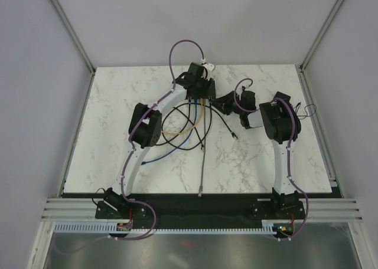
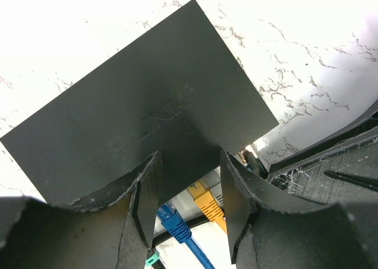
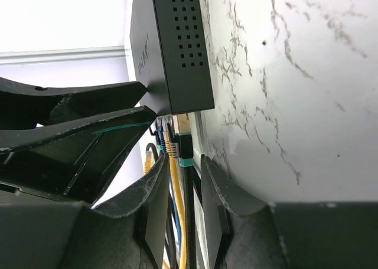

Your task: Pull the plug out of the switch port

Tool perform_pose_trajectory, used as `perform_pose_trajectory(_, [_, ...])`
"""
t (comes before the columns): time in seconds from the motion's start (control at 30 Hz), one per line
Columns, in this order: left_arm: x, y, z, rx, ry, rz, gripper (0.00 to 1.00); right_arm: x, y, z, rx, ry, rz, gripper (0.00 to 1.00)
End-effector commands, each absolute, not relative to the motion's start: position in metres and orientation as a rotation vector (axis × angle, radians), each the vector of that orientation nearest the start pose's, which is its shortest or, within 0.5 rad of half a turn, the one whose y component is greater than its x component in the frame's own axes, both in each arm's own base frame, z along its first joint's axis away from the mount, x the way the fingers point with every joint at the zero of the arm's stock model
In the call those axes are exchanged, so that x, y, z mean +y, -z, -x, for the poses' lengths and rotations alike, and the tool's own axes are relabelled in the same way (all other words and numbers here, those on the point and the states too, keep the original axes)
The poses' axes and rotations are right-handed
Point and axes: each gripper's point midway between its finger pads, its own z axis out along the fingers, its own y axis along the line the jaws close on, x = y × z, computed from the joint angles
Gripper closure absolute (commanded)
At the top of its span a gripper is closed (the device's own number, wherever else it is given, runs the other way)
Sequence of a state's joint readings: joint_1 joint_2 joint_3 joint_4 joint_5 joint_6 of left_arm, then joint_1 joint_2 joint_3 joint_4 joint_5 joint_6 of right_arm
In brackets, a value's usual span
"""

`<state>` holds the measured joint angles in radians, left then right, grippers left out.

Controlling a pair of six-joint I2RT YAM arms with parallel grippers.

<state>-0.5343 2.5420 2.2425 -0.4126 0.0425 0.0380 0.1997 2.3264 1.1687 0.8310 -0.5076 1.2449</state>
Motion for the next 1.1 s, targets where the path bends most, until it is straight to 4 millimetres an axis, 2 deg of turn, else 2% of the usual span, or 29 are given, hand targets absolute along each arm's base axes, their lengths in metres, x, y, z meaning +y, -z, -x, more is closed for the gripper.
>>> perform_pose_trajectory(0.0, [-0.332, -0.074, -0.557, 2.196, 0.334, -0.632, 0.49, 0.220, -0.020, -0.529, 1.961, -1.378, -0.737, 0.65])
perform_pose_trajectory(0.57, [-0.336, -0.072, -0.554, 2.199, 0.365, -0.644, 0.50, 0.227, -0.007, -0.548, 1.959, -1.413, -0.786, 0.66])
perform_pose_trajectory(0.7, [-0.336, -0.072, -0.554, 2.198, 0.367, -0.647, 0.50, 0.230, -0.003, -0.551, 2.008, -1.344, -0.776, 0.67])
perform_pose_trajectory(0.83, [-0.337, -0.074, -0.554, 2.195, 0.371, -0.648, 0.50, 0.232, 0.003, -0.553, 2.068, -1.189, -0.752, 0.67])
perform_pose_trajectory(1.07, [-0.337, -0.073, -0.552, 2.197, 0.376, -0.651, 0.50, 0.236, 0.003, -0.557, 2.039, -1.167, -0.794, 0.66])
